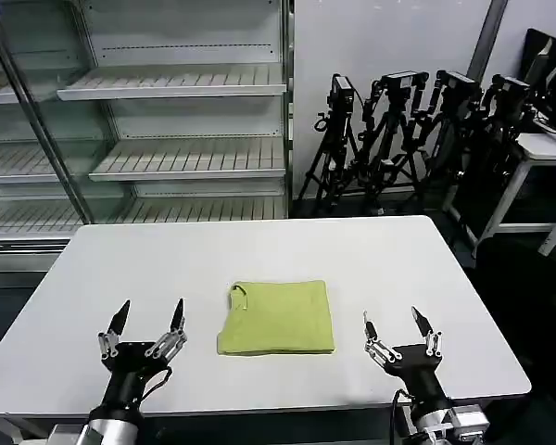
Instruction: Fold and organize the clothes.
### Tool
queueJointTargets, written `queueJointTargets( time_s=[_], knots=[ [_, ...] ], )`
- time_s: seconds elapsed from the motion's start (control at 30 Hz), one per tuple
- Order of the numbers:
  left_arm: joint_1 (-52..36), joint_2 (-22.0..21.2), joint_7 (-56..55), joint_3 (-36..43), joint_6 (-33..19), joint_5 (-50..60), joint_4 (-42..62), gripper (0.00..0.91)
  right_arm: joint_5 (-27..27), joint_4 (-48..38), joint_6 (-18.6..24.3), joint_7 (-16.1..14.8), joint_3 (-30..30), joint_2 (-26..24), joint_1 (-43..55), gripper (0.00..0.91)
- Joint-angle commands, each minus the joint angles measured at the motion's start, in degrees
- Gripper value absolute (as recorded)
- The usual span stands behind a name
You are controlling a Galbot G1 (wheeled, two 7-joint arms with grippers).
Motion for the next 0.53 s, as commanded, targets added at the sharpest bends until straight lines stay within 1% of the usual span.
queueJointTargets(
  time_s=[0.03,0.2,0.3,0.37,0.47,0.53],
  knots=[
    [5.82,-1.7,1.39,-1.91,-0.52,2.09,-3.62,0.907,-1.02,1.68,0.67,0.17,-0.89,-0.83,-0.58,0.907],
    [5.43,-1.43,2.05,-2.32,0.17,0.78,-3.97,0.907,-1.07,2.51,0.33,0.64,-0.45,-1.14,-0.99,0.907],
    [5.4,-1.42,2.4,-2.14,1.07,0.37,-4.04,0.907,-1.21,2.63,-0.61,1.43,-0.32,-0.77,-0.84,0.907],
    [5.37,-1.37,2.53,-2.07,1.69,0.36,-4.11,0.907,-0.15,2.74,-0.93,0.46,-0.32,-0.44,-0.85,0.907],
    [5.18,-1.29,2.52,-2.06,2.27,0.06,-4.2,0.907,0.2,2.88,-1.7,0.22,-0.07,0.21,-0.9,0.907],
    [4.84,-1.24,2.39,-2.06,2.67,-0.36,-4.09,0.907,-0.29,3.19,-3.1,0.43,0.24,0.51,-1.07,0.907]
  ],
)
